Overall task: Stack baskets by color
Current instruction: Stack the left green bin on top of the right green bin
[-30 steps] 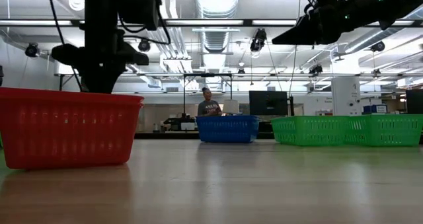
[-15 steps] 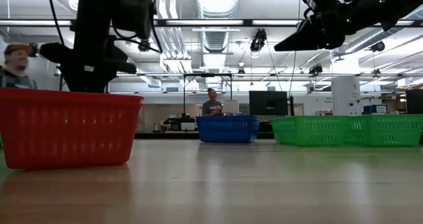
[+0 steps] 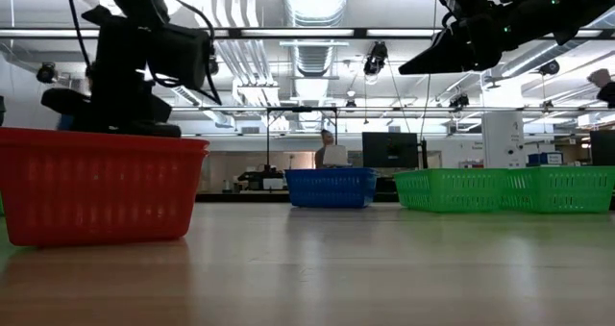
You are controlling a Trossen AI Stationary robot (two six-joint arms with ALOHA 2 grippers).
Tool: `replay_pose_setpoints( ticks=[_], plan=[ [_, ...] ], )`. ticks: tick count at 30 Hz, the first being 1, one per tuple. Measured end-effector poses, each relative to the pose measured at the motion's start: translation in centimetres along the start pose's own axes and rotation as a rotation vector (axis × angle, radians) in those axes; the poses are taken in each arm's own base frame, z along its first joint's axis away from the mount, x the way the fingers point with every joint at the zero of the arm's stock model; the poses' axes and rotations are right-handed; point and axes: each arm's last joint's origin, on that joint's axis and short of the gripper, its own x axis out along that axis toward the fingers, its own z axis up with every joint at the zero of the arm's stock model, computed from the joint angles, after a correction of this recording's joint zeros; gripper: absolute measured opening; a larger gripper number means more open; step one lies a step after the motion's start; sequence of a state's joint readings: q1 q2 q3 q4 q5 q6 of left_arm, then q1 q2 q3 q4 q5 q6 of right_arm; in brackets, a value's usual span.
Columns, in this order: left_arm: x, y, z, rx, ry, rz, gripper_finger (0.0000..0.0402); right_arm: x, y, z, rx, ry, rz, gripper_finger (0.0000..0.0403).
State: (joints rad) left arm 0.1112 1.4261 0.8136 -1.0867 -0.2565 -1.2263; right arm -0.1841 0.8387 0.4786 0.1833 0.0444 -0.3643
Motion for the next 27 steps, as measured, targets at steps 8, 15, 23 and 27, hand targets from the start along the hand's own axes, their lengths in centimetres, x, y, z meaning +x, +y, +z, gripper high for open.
replay_pose_setpoints(
  ticks=[8, 15, 23, 27],
  plan=[
    [0.5, -0.3, -0.3, 0.074, 0.008, -0.052, 0.0007, 0.0, 0.0, 0.0, 0.012, 0.000, 0.000, 0.0043],
    [-2.9, -0.8, -0.2, 0.302, -0.045, -0.157, 0.0001, 0.0, 0.0, 0.0, 0.087, 0.000, 0.001, 0.0043],
    [-10.3, -2.0, -0.4, 0.685, -0.413, -0.462, 0.0000, -0.1, 0.3, 0.5, 0.178, -0.056, 0.152, 0.0067],
    [-13.7, -2.9, -0.5, 0.900, -0.735, -0.718, 0.0000, -0.1, 0.3, 1.2, 0.203, -0.095, 0.232, 0.0106]
  ],
)
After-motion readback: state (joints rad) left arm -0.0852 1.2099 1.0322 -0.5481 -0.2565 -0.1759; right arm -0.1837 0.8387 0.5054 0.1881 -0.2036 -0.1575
